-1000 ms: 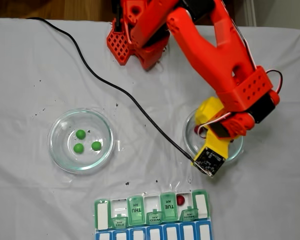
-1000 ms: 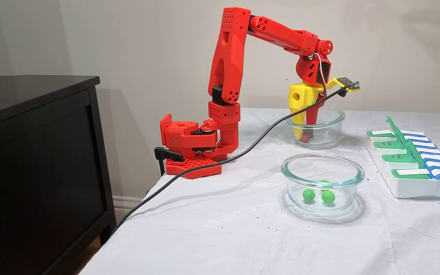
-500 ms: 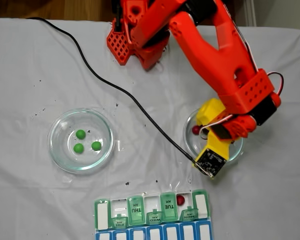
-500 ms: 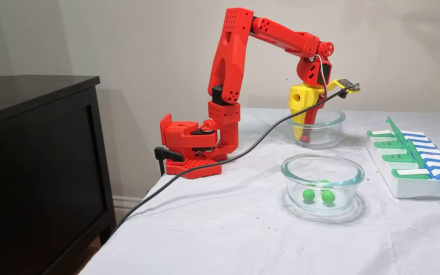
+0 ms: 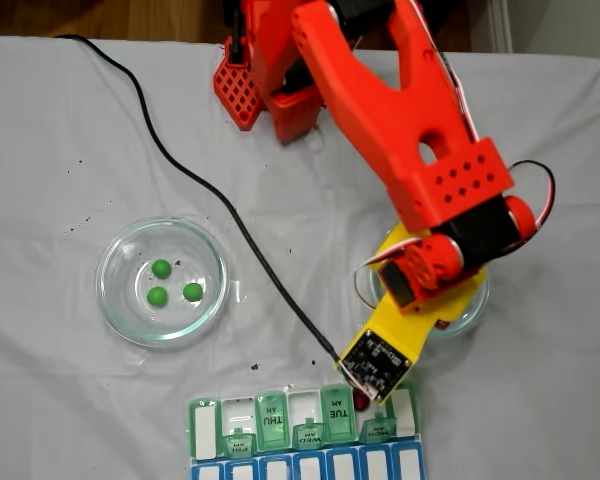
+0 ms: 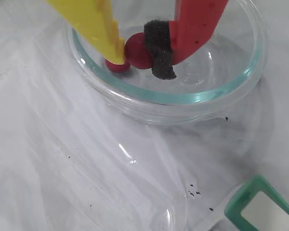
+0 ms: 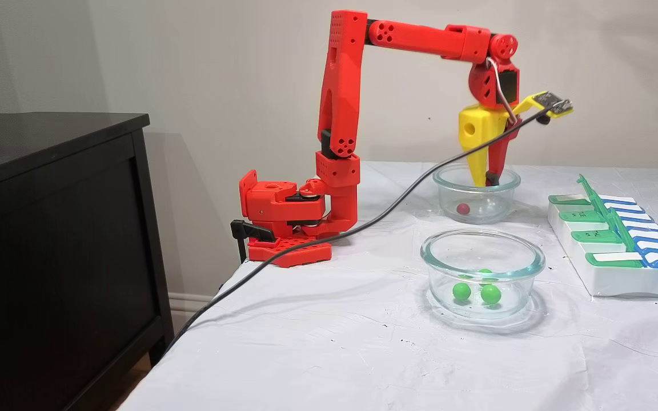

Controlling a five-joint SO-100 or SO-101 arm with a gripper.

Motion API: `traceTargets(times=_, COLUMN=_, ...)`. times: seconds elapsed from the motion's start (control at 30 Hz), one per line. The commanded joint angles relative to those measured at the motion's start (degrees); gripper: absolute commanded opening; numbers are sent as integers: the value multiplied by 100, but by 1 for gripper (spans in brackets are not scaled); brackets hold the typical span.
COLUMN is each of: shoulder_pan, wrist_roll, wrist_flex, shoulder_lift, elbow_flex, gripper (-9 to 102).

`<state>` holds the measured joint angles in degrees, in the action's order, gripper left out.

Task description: Sort medicines into box.

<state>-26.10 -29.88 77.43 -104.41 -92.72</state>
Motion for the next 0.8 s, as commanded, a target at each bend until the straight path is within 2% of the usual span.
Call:
traceTargets(times=0.0, shoulder_pan=439, wrist_roll=-185, wrist_flex=-44, shoulder_lift=-879, elbow_flex=976, gripper=0)
traceTargets(times=0.27, shoulder_pan=1354, wrist_roll=-211, wrist_flex=-211, shoulder_lift=-431, elbow_flex=1740, gripper=0)
traceTargets(times=0.53, shoulder_pan=1995, wrist_roll=-545, wrist_flex=-791, shoulder_lift=896, elbow_flex=2399, gripper=0)
traceTargets(times=0.77, shoulder_pan=2268, wrist_roll=-905, wrist_flex=-527, shoulder_lift=1969, elbow_flex=3560, gripper=0)
